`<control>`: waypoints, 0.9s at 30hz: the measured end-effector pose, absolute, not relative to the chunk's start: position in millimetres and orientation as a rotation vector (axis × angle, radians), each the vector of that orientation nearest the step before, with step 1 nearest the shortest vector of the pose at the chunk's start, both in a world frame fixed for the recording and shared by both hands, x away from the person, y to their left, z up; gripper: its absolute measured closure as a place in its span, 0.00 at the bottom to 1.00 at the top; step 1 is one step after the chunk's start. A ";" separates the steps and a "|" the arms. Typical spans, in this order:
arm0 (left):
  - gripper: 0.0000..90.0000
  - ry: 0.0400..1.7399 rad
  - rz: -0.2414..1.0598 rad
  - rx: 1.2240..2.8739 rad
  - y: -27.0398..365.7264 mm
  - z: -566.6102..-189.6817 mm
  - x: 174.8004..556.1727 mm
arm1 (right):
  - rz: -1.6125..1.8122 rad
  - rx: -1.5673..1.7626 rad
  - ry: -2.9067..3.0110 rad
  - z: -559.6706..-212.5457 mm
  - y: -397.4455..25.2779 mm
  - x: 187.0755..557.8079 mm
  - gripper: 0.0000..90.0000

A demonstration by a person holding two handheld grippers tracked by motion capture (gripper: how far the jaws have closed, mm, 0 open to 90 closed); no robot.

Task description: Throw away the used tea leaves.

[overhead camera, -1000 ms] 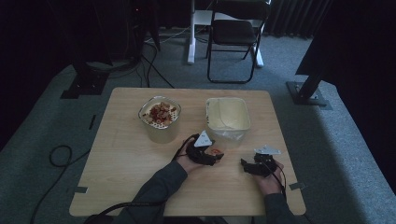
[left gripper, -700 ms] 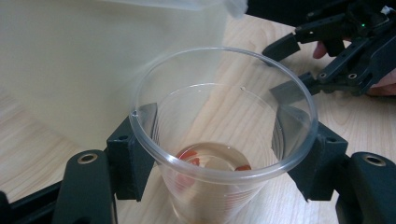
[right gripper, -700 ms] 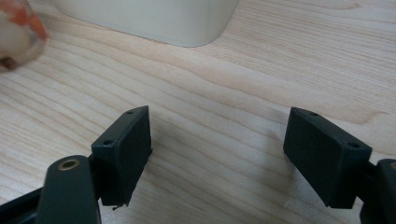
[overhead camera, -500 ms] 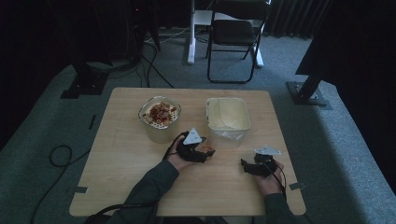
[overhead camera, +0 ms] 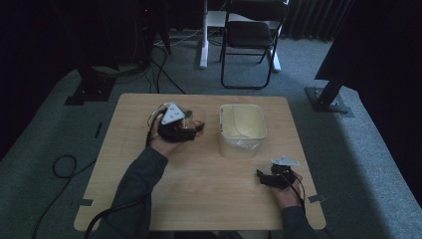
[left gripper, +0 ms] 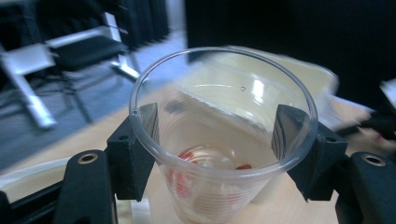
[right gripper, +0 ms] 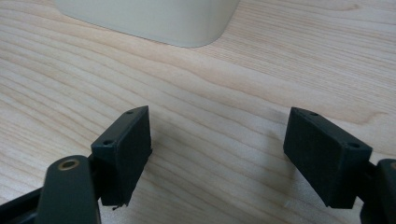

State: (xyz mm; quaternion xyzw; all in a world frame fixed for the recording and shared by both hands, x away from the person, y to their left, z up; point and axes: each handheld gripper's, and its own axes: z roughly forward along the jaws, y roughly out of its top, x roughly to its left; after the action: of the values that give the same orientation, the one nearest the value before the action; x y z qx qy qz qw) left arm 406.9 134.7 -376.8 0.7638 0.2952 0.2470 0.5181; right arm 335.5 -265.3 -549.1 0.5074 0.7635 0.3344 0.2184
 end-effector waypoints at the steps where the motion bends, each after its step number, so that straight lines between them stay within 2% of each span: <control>1: 0.37 0.724 0.626 1.822 142.6 -369.7 409.9 | 0.926 1.404 2.113 -549.2 -265.3 335.5 0.25; 7: 0.37 0.865 0.813 1.783 188.5 -348.1 438.3 | 0.926 1.405 2.113 -549.3 -265.3 335.3 0.25; 15: 0.37 1.047 1.012 1.748 232.8 -355.6 465.5 | 0.930 1.407 2.109 -549.6 -265.2 335.1 0.25; 22: 0.37 1.104 1.086 1.822 246.4 -372.4 470.3 | 0.930 1.406 2.109 -549.7 -265.3 335.0 0.25; 27: 0.37 1.086 1.168 1.913 246.4 -386.6 468.0 | 0.930 1.404 2.109 -549.7 -265.4 335.0 0.25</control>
State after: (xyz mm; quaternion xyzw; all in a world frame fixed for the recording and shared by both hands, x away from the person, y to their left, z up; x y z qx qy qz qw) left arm 468.0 246.4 -386.6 0.7278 0.4131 0.4443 0.3197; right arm 335.0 -265.4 -549.7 0.5076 0.7624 0.3361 0.2193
